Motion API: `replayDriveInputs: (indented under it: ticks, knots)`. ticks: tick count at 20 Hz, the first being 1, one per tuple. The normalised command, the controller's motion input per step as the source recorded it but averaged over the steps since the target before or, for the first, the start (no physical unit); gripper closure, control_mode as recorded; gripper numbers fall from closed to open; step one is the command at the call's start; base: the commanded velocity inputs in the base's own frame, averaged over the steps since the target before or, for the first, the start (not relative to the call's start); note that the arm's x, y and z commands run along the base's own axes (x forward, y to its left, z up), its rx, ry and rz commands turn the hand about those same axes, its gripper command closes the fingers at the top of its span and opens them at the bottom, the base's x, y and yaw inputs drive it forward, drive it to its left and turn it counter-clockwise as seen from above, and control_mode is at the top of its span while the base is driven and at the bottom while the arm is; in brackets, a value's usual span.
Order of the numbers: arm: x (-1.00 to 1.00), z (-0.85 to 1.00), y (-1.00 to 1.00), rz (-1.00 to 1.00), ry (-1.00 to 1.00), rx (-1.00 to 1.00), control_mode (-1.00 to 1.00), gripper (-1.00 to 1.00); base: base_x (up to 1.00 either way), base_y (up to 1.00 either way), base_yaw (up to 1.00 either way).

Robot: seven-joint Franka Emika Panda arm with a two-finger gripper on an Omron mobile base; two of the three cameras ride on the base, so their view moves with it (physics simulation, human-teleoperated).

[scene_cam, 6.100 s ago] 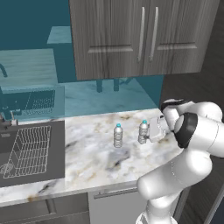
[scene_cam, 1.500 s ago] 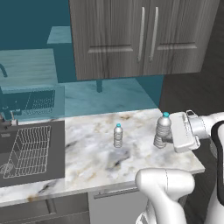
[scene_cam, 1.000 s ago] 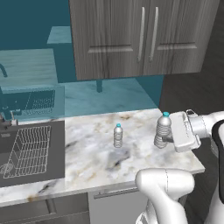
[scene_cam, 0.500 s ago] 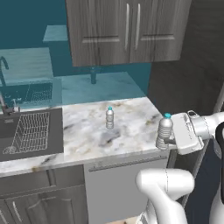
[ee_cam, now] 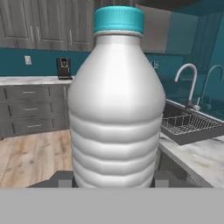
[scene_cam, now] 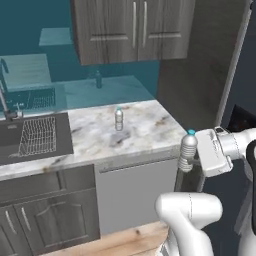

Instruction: Take the bottled waters from the counter and place them in the freezer to freeze. Close the freezer door after placing the bottles.

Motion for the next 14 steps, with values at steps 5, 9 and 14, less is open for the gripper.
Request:
replayDriveInputs:
  ticks: [5,9,14]
  knots:
    - [0.0,0.0,0.0,0.0,0.0,0.0,1.0,1.0,-0.77,0.01,-0.14]
    - [0.0,0.0,0.0,0.0,0.0,0.0,1.0,1.0,-0.76,-0.16,-0.1]
    - [0.0,0.0,0.0,0.0,0.0,0.0,1.0,1.0,-0.42,-0.33,-0.01]
